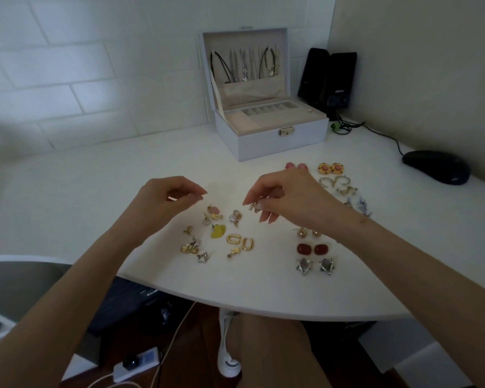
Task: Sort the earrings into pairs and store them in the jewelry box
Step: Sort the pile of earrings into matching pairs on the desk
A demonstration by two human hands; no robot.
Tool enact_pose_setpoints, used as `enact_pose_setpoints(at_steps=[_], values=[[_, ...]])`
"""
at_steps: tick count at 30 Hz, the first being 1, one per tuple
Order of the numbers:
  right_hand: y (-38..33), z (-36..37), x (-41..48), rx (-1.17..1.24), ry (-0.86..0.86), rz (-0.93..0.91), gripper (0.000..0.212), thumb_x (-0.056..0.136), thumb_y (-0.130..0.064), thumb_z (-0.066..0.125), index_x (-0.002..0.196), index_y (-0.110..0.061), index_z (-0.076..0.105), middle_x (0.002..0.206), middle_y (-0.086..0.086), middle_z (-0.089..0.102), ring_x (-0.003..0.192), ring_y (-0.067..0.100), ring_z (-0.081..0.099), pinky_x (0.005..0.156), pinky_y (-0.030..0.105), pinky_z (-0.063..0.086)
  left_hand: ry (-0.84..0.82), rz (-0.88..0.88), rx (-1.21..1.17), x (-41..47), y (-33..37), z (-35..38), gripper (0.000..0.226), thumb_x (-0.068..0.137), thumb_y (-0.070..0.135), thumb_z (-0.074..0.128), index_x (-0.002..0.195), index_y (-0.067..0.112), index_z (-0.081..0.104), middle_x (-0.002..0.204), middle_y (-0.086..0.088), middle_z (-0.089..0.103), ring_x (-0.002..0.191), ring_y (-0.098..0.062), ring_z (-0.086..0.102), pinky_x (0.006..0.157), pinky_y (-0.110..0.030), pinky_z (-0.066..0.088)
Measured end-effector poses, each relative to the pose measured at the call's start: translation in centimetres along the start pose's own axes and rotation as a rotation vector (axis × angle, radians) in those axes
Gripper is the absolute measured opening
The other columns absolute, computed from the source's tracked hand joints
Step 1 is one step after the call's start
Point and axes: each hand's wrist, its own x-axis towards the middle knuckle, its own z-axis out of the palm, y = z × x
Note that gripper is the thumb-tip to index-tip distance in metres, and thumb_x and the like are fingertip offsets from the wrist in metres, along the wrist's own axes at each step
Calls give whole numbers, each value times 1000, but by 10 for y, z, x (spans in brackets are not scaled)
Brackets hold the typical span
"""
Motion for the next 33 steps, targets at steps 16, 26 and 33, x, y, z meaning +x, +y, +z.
enact_pose_setpoints(at_steps=[16, 26, 33], values=[[4, 2, 0, -2, -22, 8, 20, 85, 1, 60, 86, -17, 69, 79, 4, 69, 68, 10, 68, 63, 20, 57, 38, -100, -25, 5, -13, 4, 6, 82, 14, 68, 81, 11, 62, 77, -4, 68, 58, -1, 61, 61, -14, 48], [2, 4, -1, -13, 4, -16, 24, 87, 1, 57, 91, -17, 72, 81, 2, 68, 70, 12, 68, 64, 20, 57, -118, -46, -148, -5, 13, -4, 21, 91, 9, 54, 101, 20, 68, 96, -1, 65, 89, -11, 63, 74, -18, 51], [3, -6, -8, 193, 14, 62, 21, 79, 6, 66, 92, -9, 72, 75, 4, 71, 66, 11, 69, 66, 14, 55, -225, -182, -406, -10, 32, 4, 18, 91, 6, 50, 94, 10, 67, 94, -3, 66, 78, -3, 61, 71, -22, 49]])
